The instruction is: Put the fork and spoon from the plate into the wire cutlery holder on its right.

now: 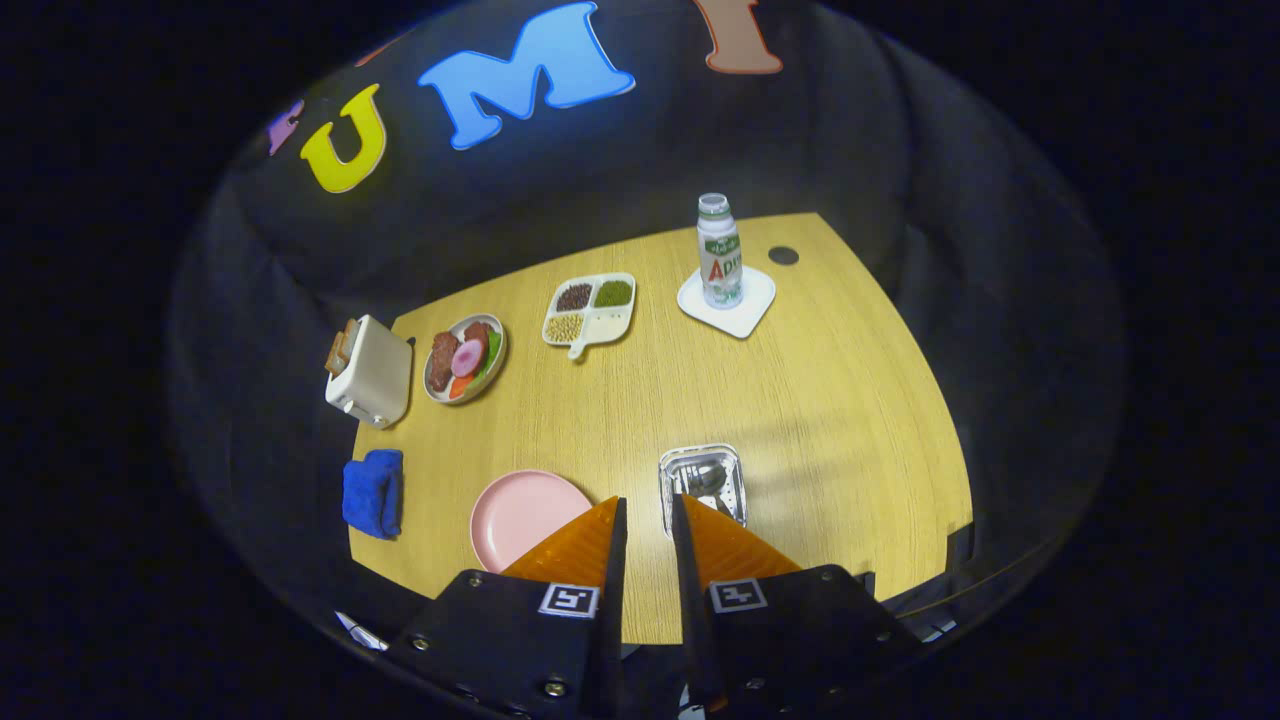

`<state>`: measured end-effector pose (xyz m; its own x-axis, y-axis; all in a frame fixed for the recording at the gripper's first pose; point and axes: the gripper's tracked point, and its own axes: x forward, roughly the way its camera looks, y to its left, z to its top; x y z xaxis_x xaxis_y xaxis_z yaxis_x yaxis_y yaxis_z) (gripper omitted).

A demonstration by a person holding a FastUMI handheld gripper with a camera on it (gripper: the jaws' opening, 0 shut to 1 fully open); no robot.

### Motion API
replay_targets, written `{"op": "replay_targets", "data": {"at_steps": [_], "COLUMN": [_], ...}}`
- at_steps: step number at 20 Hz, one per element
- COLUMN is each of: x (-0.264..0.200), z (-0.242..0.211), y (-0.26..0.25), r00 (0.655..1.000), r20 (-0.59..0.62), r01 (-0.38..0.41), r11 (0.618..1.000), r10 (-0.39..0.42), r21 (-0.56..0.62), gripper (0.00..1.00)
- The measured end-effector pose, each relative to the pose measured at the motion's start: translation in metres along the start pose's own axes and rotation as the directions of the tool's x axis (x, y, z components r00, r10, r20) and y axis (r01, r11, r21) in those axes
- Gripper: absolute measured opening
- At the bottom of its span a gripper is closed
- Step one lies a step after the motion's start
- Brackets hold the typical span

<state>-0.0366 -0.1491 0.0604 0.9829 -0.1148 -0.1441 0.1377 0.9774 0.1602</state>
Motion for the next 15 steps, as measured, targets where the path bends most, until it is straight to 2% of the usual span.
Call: {"op": "replay_targets", "data": {"at_steps": [2,4,8,12,15], "x": [-0.011,-0.028,-0.07,-0.112,-0.136], "z": [0.024,0.053,0.106,0.136,0.147], "y": [0.01,0.021,0.039,0.048,0.042], "r00": [0.992,0.966,0.868,0.768,0.696], "r20": [0.124,0.258,0.497,0.641,0.715], "r01": [0.004,0.018,0.053,0.066,0.126], "r11": [0.999,0.998,0.996,0.997,0.992], "r10": [0.001,-0.002,-0.009,-0.02,-0.066], "r21": [-0.037,-0.059,-0.076,-0.047,-0.031], "gripper": [0.26,0.26,0.26,0.26,0.26]}}
